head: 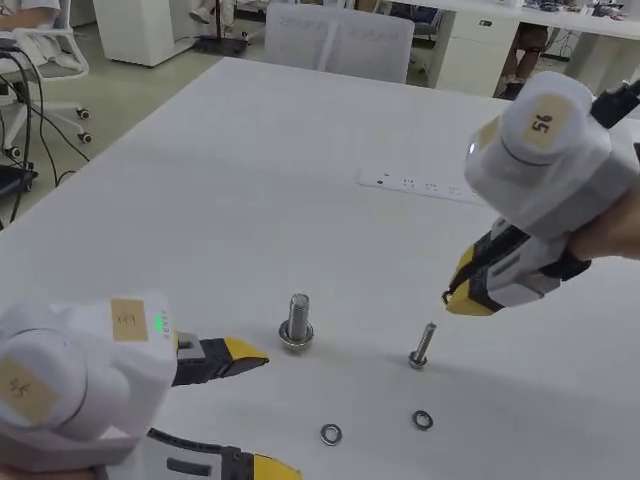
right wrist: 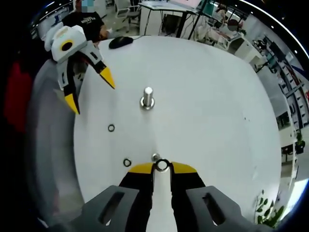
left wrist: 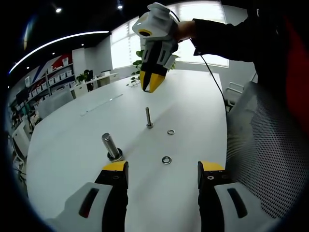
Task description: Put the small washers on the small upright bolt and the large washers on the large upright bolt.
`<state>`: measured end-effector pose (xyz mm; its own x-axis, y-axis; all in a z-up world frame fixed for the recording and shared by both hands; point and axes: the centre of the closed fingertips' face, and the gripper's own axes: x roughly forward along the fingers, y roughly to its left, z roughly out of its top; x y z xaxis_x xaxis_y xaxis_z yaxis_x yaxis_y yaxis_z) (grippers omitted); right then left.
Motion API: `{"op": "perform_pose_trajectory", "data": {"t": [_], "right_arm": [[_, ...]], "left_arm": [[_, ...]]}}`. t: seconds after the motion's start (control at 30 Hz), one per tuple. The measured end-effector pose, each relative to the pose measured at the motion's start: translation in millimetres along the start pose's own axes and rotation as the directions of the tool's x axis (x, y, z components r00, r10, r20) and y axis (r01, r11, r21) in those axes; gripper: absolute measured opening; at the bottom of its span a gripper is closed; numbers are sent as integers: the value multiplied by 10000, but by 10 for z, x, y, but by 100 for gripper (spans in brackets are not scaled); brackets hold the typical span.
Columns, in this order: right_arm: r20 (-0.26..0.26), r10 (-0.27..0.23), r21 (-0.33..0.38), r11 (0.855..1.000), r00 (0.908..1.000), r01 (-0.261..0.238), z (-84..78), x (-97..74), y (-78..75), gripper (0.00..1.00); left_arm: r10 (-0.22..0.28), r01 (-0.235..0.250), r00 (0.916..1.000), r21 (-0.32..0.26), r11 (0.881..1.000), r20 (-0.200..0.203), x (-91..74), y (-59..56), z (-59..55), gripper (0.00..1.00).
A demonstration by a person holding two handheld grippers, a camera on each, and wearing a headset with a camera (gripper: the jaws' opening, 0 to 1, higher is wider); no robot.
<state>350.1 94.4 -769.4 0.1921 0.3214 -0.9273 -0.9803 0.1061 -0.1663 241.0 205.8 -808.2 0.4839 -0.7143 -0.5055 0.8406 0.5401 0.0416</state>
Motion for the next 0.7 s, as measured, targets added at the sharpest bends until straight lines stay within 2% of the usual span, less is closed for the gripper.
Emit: {"op": "perform_pose_trajectory", "data": {"t": [0.3, 0.7], "right_arm": [[-153, 230, -77, 9997, 9996, -231, -26, 96, -17, 14], [-353, 606, -94, 9981, 9975, -610, -74, 281, -2, 14]], "left_arm": [[163, -153, 9995, -333, 9993, 282, -24, 49, 31, 57], [161, -146, 9993, -446, 9989, 332, -21, 53, 25, 58]]}}
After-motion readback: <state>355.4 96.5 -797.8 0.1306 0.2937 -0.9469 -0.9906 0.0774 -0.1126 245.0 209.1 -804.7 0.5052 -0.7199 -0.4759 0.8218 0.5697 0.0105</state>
